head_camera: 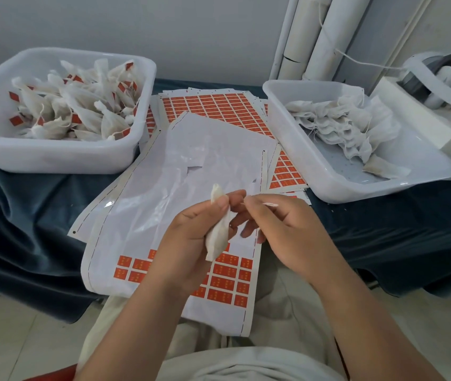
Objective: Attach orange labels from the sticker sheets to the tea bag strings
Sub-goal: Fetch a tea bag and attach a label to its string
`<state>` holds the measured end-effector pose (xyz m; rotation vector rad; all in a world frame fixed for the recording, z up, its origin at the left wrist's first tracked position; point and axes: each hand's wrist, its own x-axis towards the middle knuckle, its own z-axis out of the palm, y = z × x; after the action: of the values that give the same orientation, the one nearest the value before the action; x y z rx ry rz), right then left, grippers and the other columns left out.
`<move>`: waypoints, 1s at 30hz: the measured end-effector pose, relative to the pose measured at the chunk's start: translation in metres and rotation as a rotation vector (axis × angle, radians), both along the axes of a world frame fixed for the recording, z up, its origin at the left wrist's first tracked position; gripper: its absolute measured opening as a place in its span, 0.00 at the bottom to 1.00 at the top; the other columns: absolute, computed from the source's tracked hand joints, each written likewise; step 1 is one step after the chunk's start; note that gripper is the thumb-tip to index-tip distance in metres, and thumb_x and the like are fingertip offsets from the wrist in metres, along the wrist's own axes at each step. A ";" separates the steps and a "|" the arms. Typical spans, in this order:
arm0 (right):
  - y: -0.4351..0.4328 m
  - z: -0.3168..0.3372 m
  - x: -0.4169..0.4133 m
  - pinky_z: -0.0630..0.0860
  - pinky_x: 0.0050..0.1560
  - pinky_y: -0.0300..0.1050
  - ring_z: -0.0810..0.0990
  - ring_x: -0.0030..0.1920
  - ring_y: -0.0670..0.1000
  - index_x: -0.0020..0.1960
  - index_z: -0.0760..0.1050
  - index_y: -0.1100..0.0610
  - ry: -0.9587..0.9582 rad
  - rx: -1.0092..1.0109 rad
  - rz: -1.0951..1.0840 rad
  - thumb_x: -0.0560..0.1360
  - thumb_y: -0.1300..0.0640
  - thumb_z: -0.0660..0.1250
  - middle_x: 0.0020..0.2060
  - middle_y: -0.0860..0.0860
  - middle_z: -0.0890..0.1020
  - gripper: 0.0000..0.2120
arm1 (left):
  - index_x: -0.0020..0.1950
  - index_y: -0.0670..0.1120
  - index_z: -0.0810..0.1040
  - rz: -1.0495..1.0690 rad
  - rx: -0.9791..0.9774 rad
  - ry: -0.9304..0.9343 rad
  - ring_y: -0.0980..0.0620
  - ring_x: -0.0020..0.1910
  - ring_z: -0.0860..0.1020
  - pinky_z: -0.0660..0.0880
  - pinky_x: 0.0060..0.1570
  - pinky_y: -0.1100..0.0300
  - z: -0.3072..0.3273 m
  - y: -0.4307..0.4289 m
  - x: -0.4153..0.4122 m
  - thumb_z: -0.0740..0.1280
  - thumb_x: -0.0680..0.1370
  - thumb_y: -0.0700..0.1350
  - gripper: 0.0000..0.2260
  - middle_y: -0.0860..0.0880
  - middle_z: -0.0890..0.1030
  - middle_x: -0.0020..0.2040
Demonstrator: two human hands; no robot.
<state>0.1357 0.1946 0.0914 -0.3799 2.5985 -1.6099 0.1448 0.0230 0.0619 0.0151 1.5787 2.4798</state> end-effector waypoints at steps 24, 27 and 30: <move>0.013 0.000 -0.007 0.70 0.47 0.33 0.77 0.42 0.41 0.48 0.88 0.55 0.649 0.471 0.159 0.79 0.54 0.75 0.42 0.46 0.84 0.05 | 0.39 0.59 0.76 -0.146 -0.958 0.447 0.58 0.33 0.75 0.71 0.36 0.66 -0.006 -0.016 -0.006 0.59 0.84 0.57 0.15 0.56 0.77 0.33; 0.010 0.000 -0.006 0.74 0.42 0.34 0.81 0.43 0.45 0.43 0.85 0.49 0.398 0.312 0.103 0.76 0.50 0.77 0.40 0.41 0.83 0.05 | 0.44 0.56 0.77 -0.292 -1.012 0.398 0.57 0.43 0.78 0.76 0.47 0.59 -0.009 -0.017 -0.003 0.54 0.86 0.58 0.17 0.55 0.80 0.41; 0.007 -0.003 -0.007 0.79 0.44 0.38 0.84 0.45 0.45 0.43 0.85 0.45 0.024 0.089 0.054 0.77 0.47 0.76 0.41 0.42 0.86 0.04 | 0.37 0.56 0.70 -0.385 -0.845 0.288 0.57 0.36 0.74 0.75 0.47 0.54 -0.015 -0.018 -0.005 0.54 0.81 0.63 0.18 0.53 0.75 0.36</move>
<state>0.1289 0.2013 0.0885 -0.4620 2.6419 -1.4762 0.1403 0.0045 0.0467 0.5068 2.3444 1.4354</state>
